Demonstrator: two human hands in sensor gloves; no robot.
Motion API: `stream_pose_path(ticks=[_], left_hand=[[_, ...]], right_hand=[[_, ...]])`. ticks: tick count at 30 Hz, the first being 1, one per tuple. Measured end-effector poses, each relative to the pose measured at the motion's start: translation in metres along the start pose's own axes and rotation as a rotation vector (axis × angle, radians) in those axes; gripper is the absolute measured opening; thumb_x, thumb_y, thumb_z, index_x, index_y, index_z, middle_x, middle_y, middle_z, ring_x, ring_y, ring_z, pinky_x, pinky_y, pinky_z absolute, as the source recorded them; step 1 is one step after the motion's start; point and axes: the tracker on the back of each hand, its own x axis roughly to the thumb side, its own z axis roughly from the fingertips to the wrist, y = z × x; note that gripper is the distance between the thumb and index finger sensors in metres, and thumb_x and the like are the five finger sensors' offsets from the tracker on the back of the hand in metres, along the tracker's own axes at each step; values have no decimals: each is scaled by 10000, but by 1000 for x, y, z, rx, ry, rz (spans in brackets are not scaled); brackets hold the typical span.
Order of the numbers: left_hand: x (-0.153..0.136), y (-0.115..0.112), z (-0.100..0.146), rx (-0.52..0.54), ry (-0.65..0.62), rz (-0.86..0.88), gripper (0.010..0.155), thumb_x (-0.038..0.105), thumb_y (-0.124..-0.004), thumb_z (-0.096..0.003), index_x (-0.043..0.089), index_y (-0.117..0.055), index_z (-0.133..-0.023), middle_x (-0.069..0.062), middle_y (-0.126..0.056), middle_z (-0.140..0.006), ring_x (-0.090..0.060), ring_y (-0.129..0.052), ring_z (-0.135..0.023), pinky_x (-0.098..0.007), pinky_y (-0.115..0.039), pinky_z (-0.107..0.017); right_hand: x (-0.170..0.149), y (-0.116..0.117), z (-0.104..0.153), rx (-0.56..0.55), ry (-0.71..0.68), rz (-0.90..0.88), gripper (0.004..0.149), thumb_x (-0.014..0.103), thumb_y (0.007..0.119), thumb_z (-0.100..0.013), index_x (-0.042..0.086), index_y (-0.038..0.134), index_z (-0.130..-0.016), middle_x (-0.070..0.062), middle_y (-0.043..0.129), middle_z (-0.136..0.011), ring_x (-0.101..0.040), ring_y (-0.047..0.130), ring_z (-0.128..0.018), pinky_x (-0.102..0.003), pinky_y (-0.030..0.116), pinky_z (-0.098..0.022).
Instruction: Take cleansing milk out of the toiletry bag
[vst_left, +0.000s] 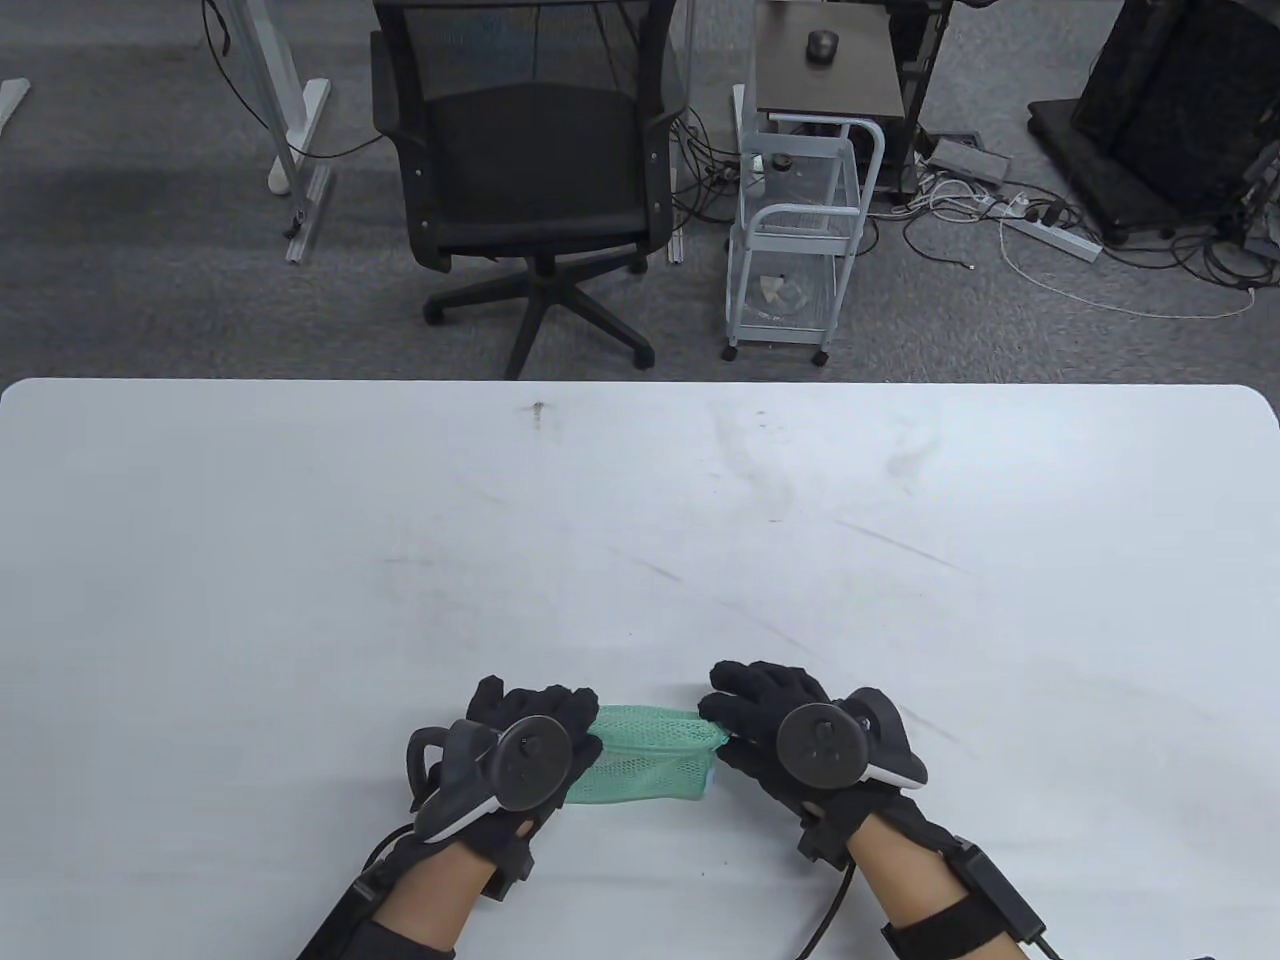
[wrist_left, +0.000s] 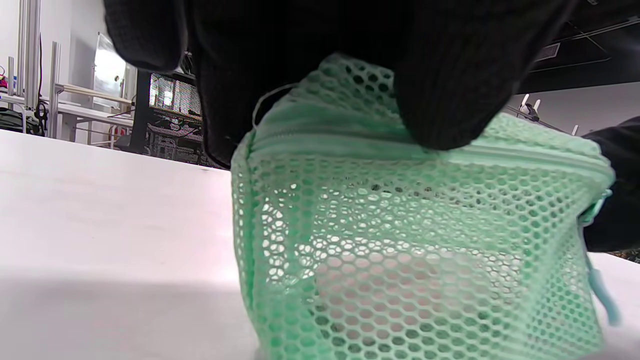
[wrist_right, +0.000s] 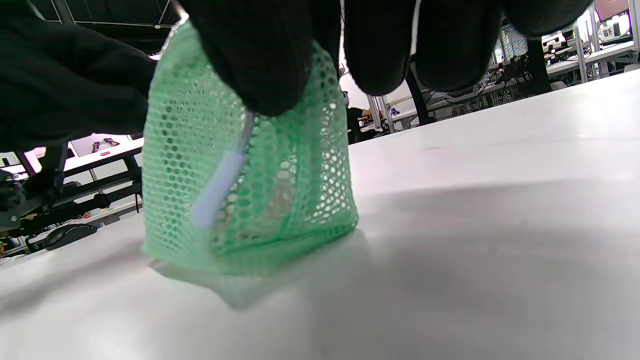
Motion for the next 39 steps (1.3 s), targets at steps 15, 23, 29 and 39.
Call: stream_pose_path(ticks=[15, 23, 29, 39], left_hand=[[40, 20, 26, 173, -144, -36, 564, 471, -930, -453, 281, -847, -977, -61, -880, -1072, -399, -879, -968, -679, -567, -747], [59, 5, 26, 98, -158, -24, 610, 507, -939, -435, 272, -837, -988, -69, -890, -1063, -430, -869, -965, -697, -536, -745], [59, 4, 25, 93, -134, -24, 644, 527, -946, -423, 257, -829, -995, -71, -886, -1064, -440, -864, -965, -701, -535, -741], [66, -3, 25, 96, -120, -95, 674, 540, -985, -389, 228, -852, -971, -86, -916, -1034, -443, -901, -928, -709, -541, -736]], right_hand=[[11, -7, 2, -67, 55, -19, 422, 285, 903, -512, 31, 897, -849, -284, 752, -1070, -644, 758, -873, -753, 582, -621], [23, -7, 3, -104, 70, -80, 430, 321, 889, -521, 3, 913, -810, -294, 767, -1053, -649, 771, -853, -750, 595, -609], [34, -6, 4, -123, 59, -105, 433, 329, 889, -520, -11, 925, -787, -294, 789, -1035, -644, 790, -839, -748, 608, -600], [45, -9, 8, -196, 79, -168, 427, 331, 892, -521, -36, 947, -733, -292, 817, -1009, -646, 810, -815, -747, 622, -587]])
